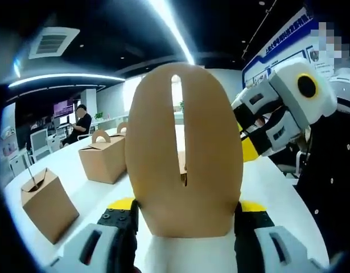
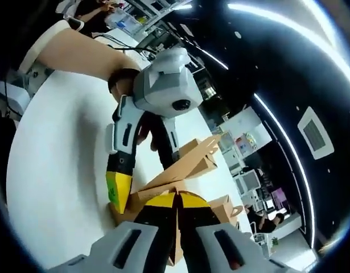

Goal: Pick up one paper box from the group, open the paper box, and remove the item inside

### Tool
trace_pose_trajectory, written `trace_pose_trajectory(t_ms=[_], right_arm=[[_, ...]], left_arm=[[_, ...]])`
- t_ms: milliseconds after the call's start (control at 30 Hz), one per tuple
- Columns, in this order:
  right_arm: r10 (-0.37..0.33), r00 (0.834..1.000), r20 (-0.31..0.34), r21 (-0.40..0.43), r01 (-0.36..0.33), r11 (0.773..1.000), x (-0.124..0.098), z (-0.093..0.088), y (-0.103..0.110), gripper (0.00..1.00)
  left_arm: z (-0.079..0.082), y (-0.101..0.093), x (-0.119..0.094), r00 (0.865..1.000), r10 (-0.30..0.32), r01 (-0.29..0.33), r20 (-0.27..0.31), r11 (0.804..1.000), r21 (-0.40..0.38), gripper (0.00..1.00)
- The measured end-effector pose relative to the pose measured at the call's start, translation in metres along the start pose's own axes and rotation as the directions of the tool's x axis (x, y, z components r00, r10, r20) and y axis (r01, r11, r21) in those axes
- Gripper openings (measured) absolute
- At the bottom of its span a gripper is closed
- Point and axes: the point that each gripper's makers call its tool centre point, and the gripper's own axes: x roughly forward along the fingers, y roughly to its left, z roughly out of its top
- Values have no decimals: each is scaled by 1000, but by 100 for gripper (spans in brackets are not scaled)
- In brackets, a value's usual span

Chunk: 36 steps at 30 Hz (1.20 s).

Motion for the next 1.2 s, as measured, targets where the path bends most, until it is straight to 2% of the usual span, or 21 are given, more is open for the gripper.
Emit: trace_pose_trajectory(t_ms=[67,167,233,467,633,700,1200], right_arm=[[2,1000,-1,-2,-2,1000,1,0,2,3],[22,1000,-15,-86,-24,996,4,-3,9,4],[3,1000,-8,-106,-3,994,5,-1,7,5],[9,1000,-11,-96,-10,995,8,2,5,7],[20,1000,-21,-79,-22,997,10,2,6,4],[21,999,-32,-44,-23,999,10,1,6,3],[-15,1000,-12,-35,14,999,9,8,-5,3]], left_arm=[[0,-1,0,1000,2,-2,-2,1000,2,69],[1,-3,1,1000,2,-2,-2,1000,4,69],[0,-2,1,1000,4,-4,-4,1000,4,69],[0,-4,1,1000,2,-2,1,1000,4,69],[0,-4,1,1000,1,-1,5,1000,4,69],[0,-5,1,1000,2,-2,6,1000,3,69],[-1,-2,-2,1000,23,-23,1,1000,-3,68]])
